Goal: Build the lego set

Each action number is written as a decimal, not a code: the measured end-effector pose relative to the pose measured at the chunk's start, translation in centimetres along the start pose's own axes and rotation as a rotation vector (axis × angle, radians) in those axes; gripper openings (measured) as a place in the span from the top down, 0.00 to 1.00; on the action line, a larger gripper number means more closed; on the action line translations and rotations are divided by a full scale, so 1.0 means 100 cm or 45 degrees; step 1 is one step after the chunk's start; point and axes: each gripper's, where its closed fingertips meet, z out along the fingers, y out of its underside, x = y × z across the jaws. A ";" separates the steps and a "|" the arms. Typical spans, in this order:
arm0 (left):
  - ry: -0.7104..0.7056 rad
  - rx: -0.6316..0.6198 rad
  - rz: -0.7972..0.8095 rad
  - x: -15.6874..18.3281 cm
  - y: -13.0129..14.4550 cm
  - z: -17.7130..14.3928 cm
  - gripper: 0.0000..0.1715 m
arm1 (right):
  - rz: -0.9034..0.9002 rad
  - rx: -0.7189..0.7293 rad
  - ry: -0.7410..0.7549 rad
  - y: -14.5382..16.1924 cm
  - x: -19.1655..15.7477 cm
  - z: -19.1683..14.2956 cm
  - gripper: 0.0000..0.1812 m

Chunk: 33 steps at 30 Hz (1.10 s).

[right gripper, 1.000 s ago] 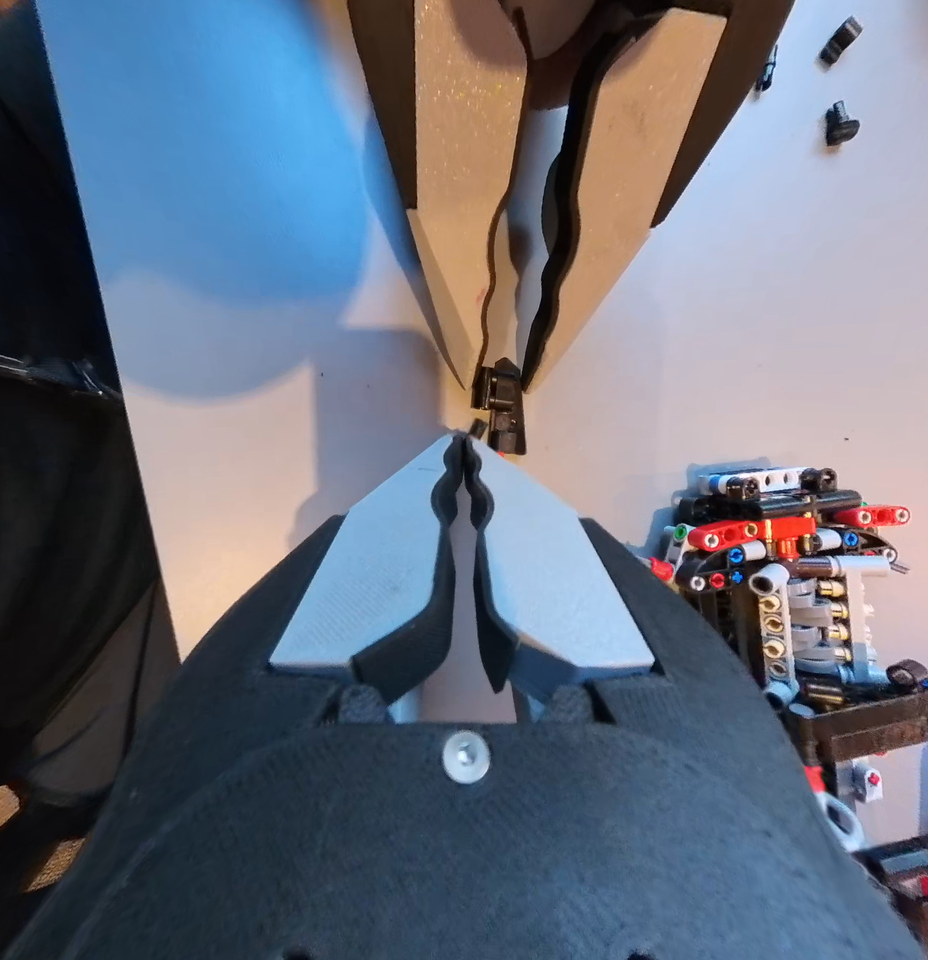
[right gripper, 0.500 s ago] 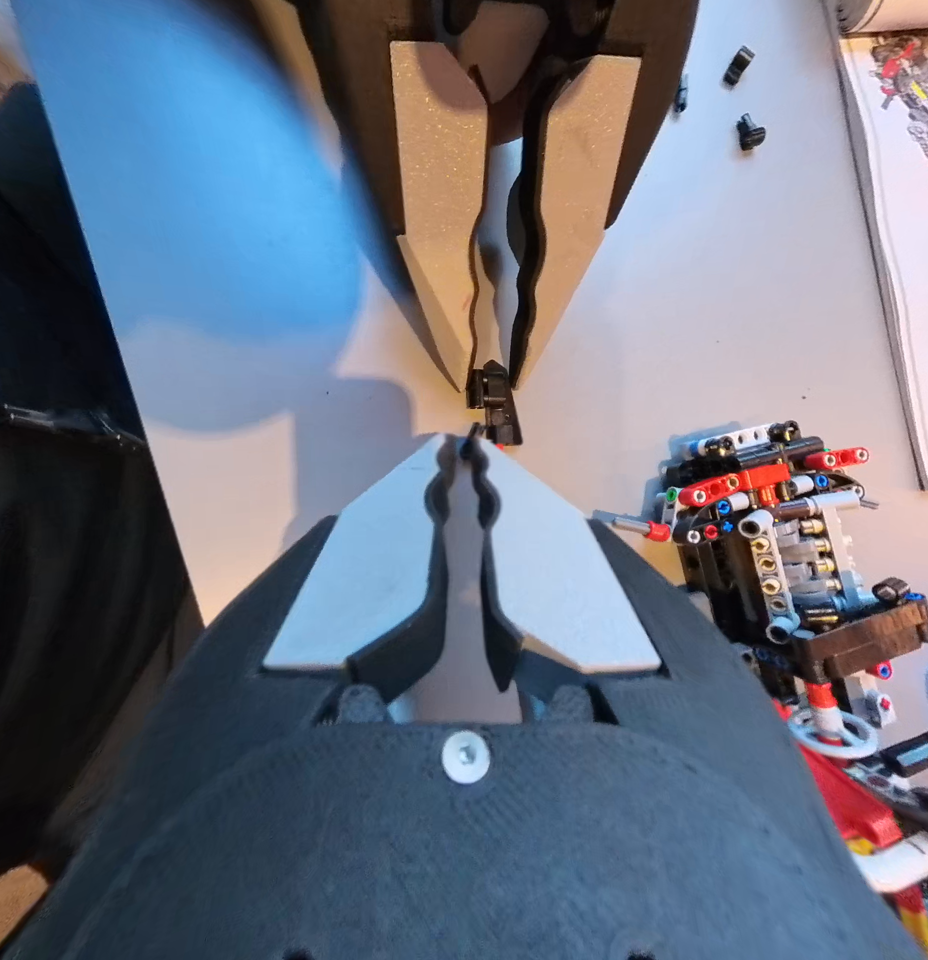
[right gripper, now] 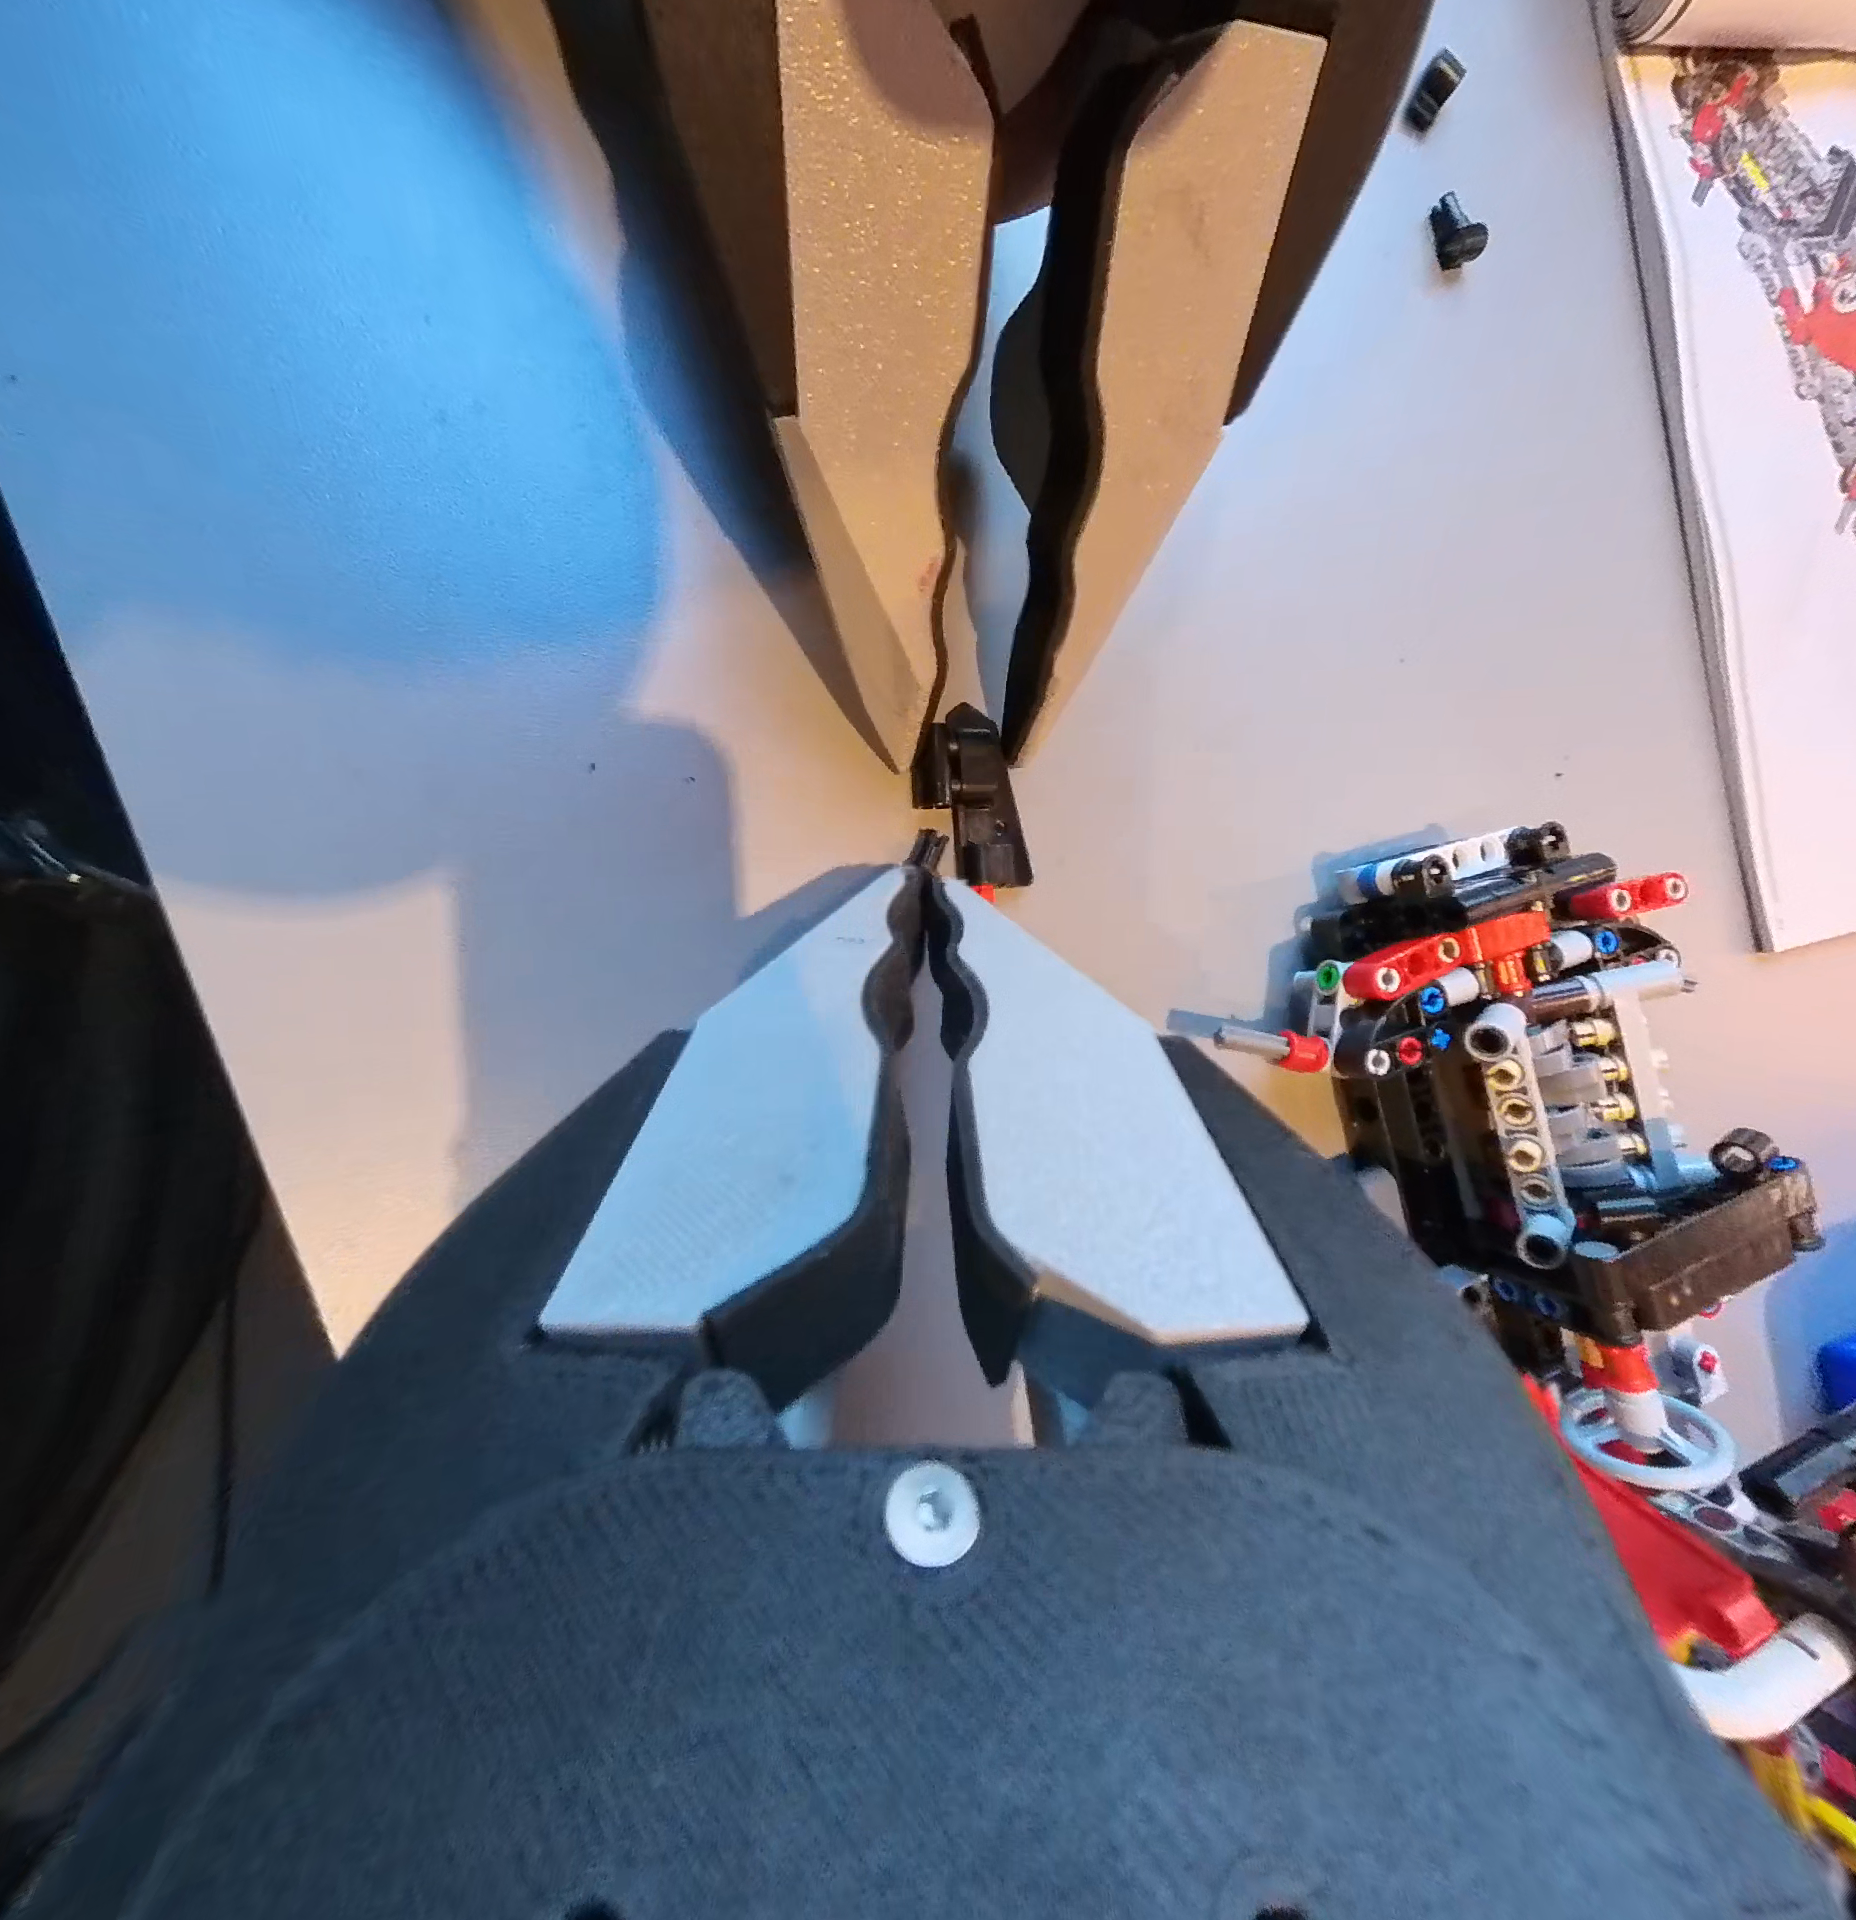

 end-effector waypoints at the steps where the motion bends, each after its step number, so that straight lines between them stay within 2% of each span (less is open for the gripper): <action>1: 0.004 0.000 0.002 0.000 0.000 0.000 0.91 | -0.012 0.003 0.009 0.000 0.001 0.000 1.00; 11: 0.047 -0.010 0.042 -0.001 -0.001 0.002 0.91 | -0.104 0.026 0.025 0.000 0.005 0.000 1.00; 18: 0.074 -0.007 0.061 -0.001 -0.003 0.003 0.91 | -0.037 0.078 -0.028 -0.004 0.001 -0.007 0.97; 23: 0.078 -0.012 0.070 -0.001 -0.003 0.003 0.91 | -0.069 0.043 -0.023 0.002 -0.002 0.001 0.98; 33: 0.100 -0.008 0.081 -0.001 -0.003 0.004 0.91 | -0.105 0.094 -0.004 0.002 0.000 0.001 1.00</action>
